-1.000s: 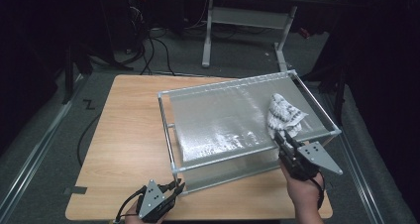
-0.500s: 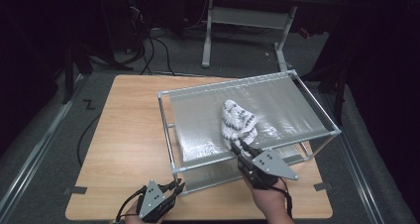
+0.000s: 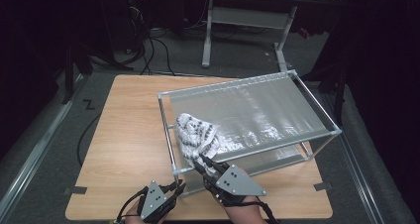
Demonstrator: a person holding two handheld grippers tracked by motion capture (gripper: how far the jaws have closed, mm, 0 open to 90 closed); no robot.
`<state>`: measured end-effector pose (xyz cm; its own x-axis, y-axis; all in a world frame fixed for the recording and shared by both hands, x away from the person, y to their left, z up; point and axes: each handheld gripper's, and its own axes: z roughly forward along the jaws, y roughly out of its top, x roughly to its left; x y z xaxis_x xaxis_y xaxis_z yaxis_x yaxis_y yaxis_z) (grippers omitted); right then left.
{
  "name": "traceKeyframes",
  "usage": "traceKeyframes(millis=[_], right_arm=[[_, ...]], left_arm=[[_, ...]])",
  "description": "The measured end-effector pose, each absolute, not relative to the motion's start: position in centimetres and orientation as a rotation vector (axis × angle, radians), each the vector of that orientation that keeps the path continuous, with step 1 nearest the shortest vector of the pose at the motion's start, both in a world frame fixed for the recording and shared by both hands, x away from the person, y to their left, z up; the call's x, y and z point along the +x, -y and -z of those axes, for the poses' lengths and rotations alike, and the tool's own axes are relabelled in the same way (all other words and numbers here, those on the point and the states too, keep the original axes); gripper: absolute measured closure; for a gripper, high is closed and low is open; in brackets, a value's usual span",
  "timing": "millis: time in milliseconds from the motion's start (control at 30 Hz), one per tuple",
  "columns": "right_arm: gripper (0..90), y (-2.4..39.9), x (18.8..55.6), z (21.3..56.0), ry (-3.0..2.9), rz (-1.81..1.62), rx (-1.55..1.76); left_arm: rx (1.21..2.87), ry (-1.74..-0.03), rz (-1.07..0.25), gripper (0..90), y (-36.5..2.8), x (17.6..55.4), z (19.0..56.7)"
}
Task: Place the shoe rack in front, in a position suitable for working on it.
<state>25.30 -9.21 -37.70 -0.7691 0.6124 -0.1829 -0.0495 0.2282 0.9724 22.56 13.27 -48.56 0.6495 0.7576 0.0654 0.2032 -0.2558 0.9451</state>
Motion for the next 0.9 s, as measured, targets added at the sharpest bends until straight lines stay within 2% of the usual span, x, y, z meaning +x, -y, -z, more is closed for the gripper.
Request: traceKeyframes(millis=[567, 900], right_arm=[[77.0, 8.8, 24.7, 37.8, -1.969, -1.588, 0.478], [77.1, 10.5, 25.5, 37.9, -1.928, -1.528, 0.534]], left_arm=[[1.791, -0.773, -0.646, 79.7, -13.2, 22.5, 48.6], [1.787, -0.772, -0.641, 79.7, -13.3, 22.6, 48.6]])
